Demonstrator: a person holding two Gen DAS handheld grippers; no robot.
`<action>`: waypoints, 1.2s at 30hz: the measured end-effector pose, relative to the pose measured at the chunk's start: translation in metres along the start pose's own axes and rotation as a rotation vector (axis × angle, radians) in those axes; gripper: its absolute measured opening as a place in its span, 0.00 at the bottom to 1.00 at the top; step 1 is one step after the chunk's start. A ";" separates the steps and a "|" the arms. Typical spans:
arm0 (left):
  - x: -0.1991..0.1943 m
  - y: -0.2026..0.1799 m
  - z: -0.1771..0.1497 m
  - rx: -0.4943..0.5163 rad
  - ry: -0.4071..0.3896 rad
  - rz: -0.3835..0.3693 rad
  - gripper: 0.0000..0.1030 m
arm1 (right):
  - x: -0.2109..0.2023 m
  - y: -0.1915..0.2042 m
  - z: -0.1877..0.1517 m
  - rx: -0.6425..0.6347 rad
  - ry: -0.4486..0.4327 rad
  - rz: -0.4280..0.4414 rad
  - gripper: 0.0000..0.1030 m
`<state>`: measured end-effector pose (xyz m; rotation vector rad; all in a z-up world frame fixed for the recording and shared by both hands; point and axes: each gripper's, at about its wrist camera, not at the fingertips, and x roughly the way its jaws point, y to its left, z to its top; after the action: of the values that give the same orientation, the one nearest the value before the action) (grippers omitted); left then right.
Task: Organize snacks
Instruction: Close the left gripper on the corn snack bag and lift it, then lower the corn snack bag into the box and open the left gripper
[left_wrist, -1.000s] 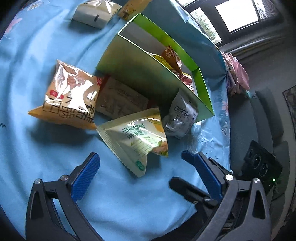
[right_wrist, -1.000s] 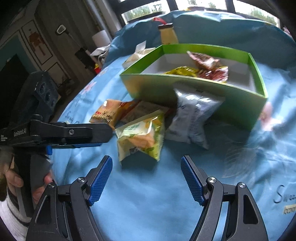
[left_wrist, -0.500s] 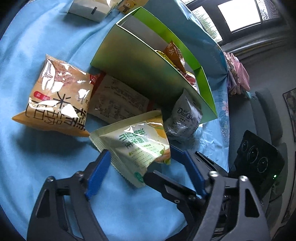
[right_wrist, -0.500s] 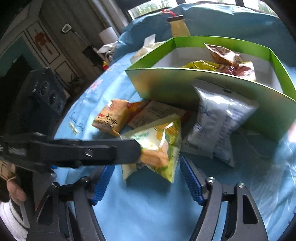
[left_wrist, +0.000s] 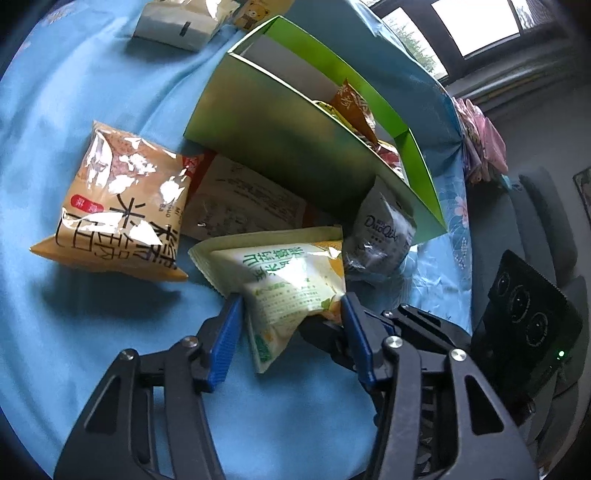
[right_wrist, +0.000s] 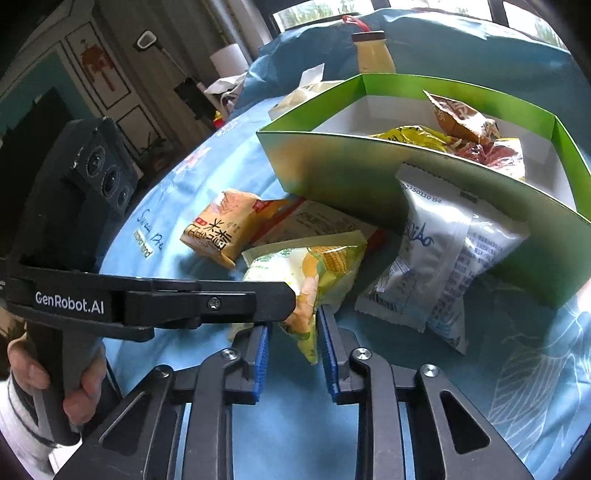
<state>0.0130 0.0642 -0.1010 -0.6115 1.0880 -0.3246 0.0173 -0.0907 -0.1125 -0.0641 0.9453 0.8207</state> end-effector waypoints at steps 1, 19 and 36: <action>-0.002 -0.003 -0.001 0.009 -0.002 0.007 0.52 | -0.001 0.003 -0.001 -0.009 -0.004 -0.002 0.21; -0.067 -0.043 -0.006 0.097 -0.146 0.091 0.52 | -0.051 0.043 0.016 -0.071 -0.122 0.077 0.20; -0.082 -0.083 0.044 0.224 -0.231 0.072 0.53 | -0.086 0.038 0.066 -0.092 -0.265 0.038 0.20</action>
<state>0.0201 0.0559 0.0233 -0.3982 0.8362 -0.3009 0.0115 -0.0895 0.0024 -0.0166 0.6607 0.8840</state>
